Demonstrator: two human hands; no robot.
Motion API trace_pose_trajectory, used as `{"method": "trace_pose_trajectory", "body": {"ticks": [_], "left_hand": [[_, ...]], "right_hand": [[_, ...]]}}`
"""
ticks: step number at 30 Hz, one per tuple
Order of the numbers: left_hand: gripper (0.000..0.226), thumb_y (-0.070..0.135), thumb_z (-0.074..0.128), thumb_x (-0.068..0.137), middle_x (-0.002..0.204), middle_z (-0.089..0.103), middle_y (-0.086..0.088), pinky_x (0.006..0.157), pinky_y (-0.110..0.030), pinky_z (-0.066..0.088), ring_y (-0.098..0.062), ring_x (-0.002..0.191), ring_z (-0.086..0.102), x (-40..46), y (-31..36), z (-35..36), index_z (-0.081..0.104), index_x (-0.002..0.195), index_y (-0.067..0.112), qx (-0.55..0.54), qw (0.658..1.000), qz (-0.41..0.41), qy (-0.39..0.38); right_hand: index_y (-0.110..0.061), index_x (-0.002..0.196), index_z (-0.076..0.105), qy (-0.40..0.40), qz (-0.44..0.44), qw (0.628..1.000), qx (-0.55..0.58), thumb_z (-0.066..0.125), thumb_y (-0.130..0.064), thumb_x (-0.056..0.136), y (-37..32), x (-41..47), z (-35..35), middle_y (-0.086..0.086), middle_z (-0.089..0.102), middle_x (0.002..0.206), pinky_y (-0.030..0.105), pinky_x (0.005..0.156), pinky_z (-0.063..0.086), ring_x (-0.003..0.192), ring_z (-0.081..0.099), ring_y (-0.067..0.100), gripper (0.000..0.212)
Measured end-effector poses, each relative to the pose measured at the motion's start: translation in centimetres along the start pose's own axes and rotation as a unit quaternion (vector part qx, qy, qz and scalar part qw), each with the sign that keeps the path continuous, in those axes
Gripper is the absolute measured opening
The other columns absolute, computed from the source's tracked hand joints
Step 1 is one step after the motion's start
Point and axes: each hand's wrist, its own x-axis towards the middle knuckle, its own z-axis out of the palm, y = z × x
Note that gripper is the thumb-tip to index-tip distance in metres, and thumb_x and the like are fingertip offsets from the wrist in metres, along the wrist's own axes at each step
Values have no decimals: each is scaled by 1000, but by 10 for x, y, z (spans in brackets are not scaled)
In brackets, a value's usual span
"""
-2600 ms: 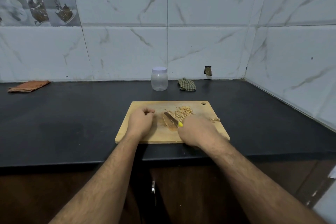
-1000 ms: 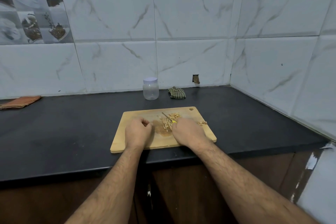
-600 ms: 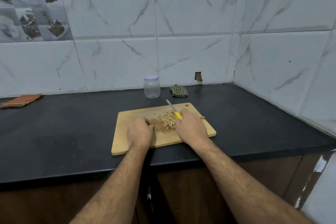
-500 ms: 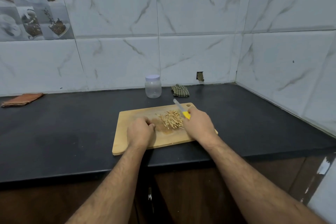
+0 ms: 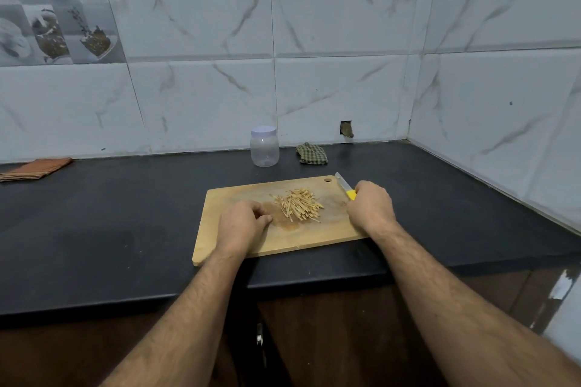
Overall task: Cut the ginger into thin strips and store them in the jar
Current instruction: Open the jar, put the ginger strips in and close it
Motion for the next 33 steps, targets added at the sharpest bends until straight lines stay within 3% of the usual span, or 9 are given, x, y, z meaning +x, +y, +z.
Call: {"method": "trace_pose_trajectory", "body": {"ticks": [4,8,11,16,22,28,31,33], "left_hand": [[17,31,67,90,71,58,15,66,-24,36,-8,74,53,1,-3,0,64,73,28,-1,1000,6,-7],[17,30,67,90,74,61,12,67,-25,38,-11,77,56,2,-4,3,65,74,27,-1,1000,12,0],[15,28,61,94,80,63,9,71,-26,40,-15,84,59,2,-2,3,67,81,25,-2,1000,8,5],[16,18,54,97,95,63,12,81,-22,38,-9,92,56,7,-3,2,69,100,23,-145,989,-32,25],[9,26,63,92,89,70,11,80,-27,50,-10,88,65,15,18,11,70,89,30,-188,981,-33,33],[27,22,58,97,105,72,8,86,-28,49,-12,96,63,12,23,16,69,120,30,-123,990,66,-1],[33,19,54,98,112,70,7,81,-23,44,-11,94,60,13,25,17,64,128,31,-65,992,106,-23],[35,21,53,99,119,69,4,87,-28,48,-17,102,62,15,24,21,62,131,31,-24,993,116,-18]], "right_hand": [[-14,112,61,3,-16,1000,-4,53,-4,90,0,-3,0,6,65,108,38,79,53,94,57,23,25],[-15,104,60,-4,-39,999,-15,51,-8,88,-3,-10,2,6,66,102,34,71,46,86,52,24,20],[-15,112,59,2,-57,998,-18,49,-5,87,-12,-21,5,7,64,102,35,69,45,88,54,26,28],[-21,116,59,51,-137,988,-42,55,-7,90,-21,-41,8,1,60,105,37,69,47,92,60,26,29],[-25,122,58,39,-168,984,-51,52,-5,92,-23,-48,16,1,60,112,33,68,41,98,59,23,37],[-23,122,62,26,-180,983,-27,56,-5,90,-22,-50,25,1,63,112,35,77,51,99,61,22,37],[-25,122,61,27,-187,982,-23,56,-6,90,-23,-50,26,1,62,112,35,79,51,101,60,22,38],[-25,122,61,28,-190,981,-22,57,-6,89,-23,-51,27,0,62,112,34,80,51,101,60,21,37]]}}
